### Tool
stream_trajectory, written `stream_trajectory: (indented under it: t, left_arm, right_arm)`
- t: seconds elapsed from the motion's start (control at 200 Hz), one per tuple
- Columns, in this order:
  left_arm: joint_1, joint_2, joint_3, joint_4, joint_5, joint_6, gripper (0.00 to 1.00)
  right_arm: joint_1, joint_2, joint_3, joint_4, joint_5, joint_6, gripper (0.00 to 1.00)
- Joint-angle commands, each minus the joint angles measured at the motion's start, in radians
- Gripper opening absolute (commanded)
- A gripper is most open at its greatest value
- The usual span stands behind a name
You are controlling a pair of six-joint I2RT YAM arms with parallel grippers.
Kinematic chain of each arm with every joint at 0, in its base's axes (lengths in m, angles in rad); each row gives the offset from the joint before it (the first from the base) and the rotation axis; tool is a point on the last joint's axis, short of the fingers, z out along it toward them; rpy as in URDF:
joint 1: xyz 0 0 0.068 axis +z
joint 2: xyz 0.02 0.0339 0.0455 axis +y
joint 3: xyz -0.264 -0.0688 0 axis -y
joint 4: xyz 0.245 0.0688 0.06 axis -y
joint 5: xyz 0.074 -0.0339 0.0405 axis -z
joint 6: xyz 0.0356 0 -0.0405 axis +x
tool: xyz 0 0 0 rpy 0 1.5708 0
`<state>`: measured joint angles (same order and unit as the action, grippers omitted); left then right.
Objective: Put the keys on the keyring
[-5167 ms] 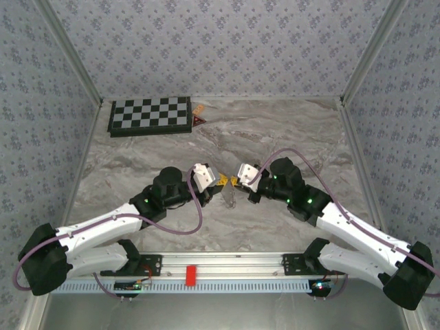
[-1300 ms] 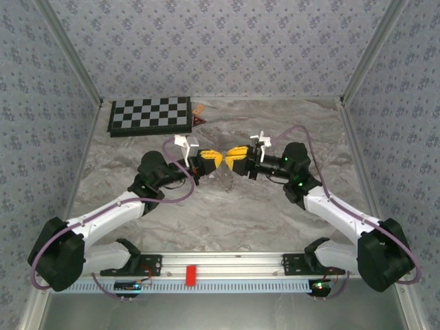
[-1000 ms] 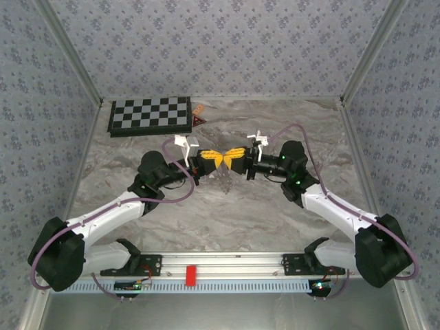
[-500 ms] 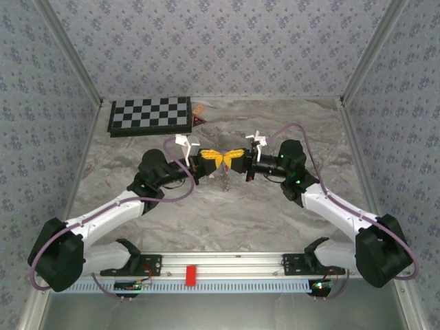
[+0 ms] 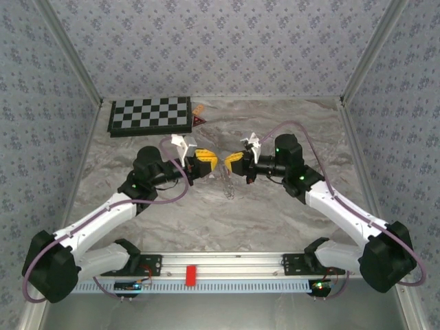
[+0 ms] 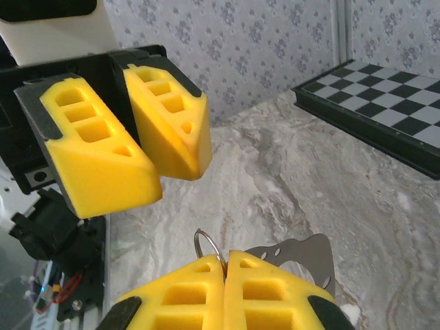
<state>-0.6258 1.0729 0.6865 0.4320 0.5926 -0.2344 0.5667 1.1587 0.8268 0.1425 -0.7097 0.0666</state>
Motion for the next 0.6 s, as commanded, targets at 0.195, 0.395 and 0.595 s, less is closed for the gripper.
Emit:
stream_trajectory:
  t: [0.195, 0.395, 0.595]
  left_arm:
    - [0.005, -0.001, 0.078, -0.206, 0.060, 0.144, 0.23]
    - [0.004, 0.024, 0.097, -0.270, 0.077, 0.196, 0.26]
    - [-0.007, 0.084, 0.140, -0.336, 0.118, 0.226, 0.29]
  right_arm:
    - [0.034, -0.004, 0.140, -0.315, 0.096, -0.250, 0.00]
    - [0.060, 0.019, 0.190, -0.415, 0.139, -0.314, 0.00]
    - [0.083, 0.034, 0.203, -0.442, 0.165, -0.339, 0.00]
